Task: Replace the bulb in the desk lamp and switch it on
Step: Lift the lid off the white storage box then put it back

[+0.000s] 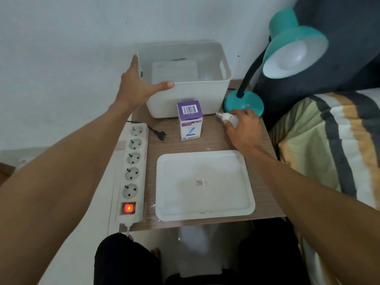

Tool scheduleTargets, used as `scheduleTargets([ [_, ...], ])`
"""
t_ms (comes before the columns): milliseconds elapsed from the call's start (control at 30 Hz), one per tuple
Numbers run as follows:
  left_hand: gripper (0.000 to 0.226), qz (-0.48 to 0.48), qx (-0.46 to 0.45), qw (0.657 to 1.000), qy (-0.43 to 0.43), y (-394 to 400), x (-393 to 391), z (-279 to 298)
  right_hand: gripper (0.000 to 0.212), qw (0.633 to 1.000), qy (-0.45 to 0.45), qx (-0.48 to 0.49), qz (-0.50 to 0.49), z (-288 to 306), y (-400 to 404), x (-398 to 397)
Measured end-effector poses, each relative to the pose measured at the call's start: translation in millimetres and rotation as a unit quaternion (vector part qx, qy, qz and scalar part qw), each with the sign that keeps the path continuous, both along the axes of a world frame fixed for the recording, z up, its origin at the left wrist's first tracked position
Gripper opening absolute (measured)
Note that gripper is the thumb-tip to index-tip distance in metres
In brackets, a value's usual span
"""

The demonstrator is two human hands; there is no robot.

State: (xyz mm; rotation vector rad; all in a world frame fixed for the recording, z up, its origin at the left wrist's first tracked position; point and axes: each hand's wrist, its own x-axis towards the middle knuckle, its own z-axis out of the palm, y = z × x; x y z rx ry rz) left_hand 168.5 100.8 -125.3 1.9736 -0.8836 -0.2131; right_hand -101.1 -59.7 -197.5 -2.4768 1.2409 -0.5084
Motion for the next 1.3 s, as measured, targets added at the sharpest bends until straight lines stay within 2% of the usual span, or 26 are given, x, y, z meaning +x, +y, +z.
scheduleTargets([
  [133,0.112,0.0,0.014,1.0,0.006,0.7,0.5,0.4,0.04,0.996,-0.09,-0.013,0.028,23.3,9.4,-0.7],
  [267,0.126,0.016,0.02,1.0,0.015,1.5,3.0,-1.6,0.036,0.981,-0.184,-0.031,0.053,53.0,13.4,5.0],
  [467,0.106,0.016,0.008,1.0,0.002,0.0,0.9,-2.3,0.04,0.967,-0.23,-0.061,0.087,94.9,15.7,38.6],
  [600,0.097,0.013,-0.005,1.0,-0.019,-0.2,1.4,-4.5,0.044,0.97,-0.216,-0.036,0.107,114.4,7.8,75.6],
  [800,0.099,0.015,-0.01,0.999,-0.034,-1.5,2.1,-6.6,0.044,0.983,-0.108,0.039,0.141,109.7,-11.7,119.5],
  [1100,0.104,0.026,-0.014,0.998,-0.055,-2.4,2.9,-8.4,0.036,0.979,-0.027,0.12,0.161,106.4,-25.7,137.9],
  [1300,0.104,0.022,-0.011,0.998,-0.059,-2.7,3.5,-10.6,0.047,0.968,-0.01,0.161,0.19,109.7,-30.5,137.6],
])
